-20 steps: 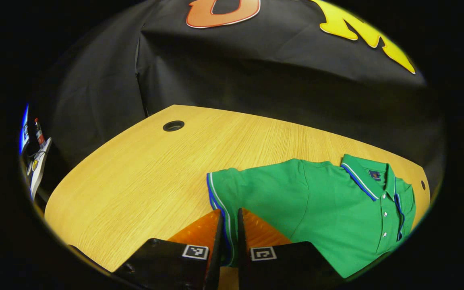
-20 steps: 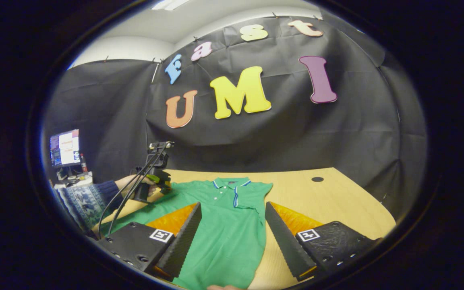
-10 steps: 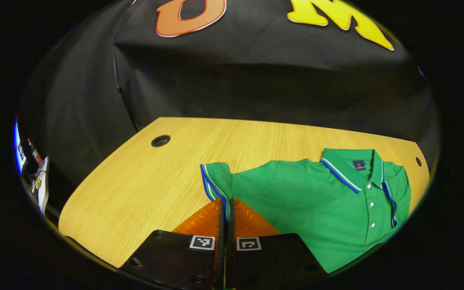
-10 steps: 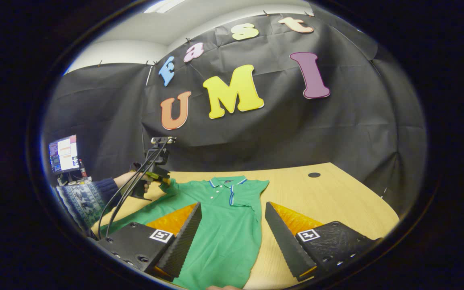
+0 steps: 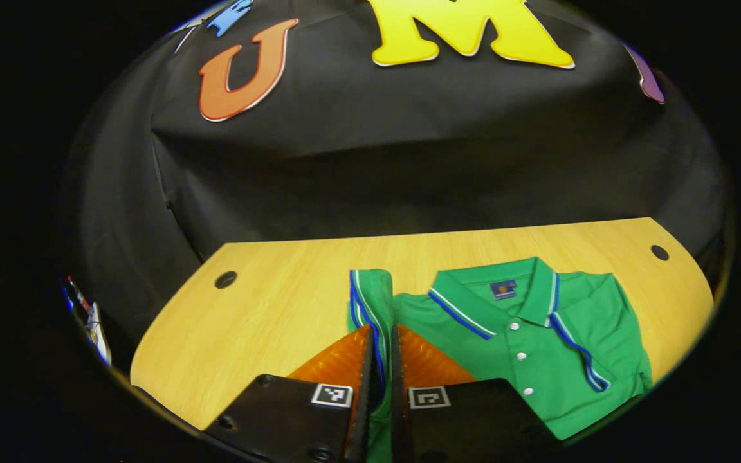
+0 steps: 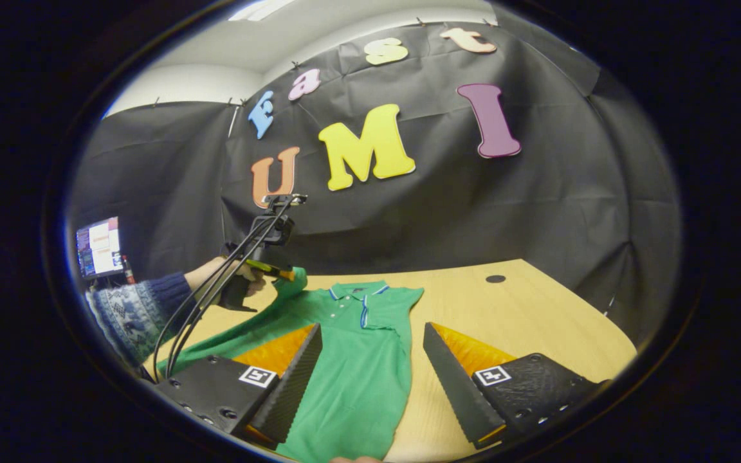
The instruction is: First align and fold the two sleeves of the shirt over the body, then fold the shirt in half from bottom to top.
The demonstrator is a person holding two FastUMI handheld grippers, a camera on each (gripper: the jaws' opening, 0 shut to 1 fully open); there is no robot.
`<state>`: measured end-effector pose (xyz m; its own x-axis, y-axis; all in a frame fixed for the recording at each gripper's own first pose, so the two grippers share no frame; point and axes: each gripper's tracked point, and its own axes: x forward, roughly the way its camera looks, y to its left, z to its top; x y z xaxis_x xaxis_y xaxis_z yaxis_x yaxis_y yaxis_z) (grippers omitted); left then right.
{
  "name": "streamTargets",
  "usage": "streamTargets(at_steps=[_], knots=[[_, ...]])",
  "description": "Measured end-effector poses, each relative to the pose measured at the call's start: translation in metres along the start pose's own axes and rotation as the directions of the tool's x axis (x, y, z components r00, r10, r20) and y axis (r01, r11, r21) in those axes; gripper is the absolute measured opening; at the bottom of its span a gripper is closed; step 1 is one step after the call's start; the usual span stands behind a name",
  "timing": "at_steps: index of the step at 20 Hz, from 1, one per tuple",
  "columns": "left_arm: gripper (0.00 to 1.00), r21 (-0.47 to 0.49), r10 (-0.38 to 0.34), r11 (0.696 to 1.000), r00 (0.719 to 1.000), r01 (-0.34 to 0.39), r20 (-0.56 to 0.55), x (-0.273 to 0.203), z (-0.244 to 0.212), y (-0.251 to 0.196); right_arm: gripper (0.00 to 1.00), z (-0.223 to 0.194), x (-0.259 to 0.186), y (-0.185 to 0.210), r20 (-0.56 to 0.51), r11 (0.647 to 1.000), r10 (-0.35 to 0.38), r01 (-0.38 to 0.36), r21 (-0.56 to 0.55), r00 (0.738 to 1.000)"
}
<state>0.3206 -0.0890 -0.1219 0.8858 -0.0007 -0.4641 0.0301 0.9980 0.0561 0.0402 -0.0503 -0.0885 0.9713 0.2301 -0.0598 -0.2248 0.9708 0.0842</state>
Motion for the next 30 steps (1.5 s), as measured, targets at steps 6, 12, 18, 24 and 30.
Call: streamTargets(at_steps=[6,12,18,24,30], knots=[[1.00,0.011,0.022,1.000,0.998,-0.023,0.059,-0.023,0.011,-0.004,0.96,-0.006,-0.003,-0.008,-0.027,0.999,-0.033,0.033,-0.004,0.999],[1.00,-0.058,-0.003,0.998,0.989,0.012,0.151,-0.085,0.022,0.007,0.96,0.003,-0.020,-0.001,-0.018,0.999,-0.045,0.045,-0.020,0.999],[1.00,-0.065,-0.013,0.997,0.969,0.030,0.246,-0.178,0.001,0.025,0.96,-0.002,-0.051,0.002,-0.021,0.995,-0.087,0.086,-0.057,0.996],[1.00,-0.024,0.001,1.000,0.957,0.006,0.289,-0.249,-0.042,0.037,0.96,-0.030,-0.081,0.001,-0.063,0.991,-0.119,0.115,-0.062,0.991],[1.00,-0.016,0.079,0.997,0.960,-0.078,0.268,-0.279,-0.134,0.062,1.00,-0.063,-0.105,0.000,-0.076,0.989,-0.144,0.140,-0.057,0.987]])
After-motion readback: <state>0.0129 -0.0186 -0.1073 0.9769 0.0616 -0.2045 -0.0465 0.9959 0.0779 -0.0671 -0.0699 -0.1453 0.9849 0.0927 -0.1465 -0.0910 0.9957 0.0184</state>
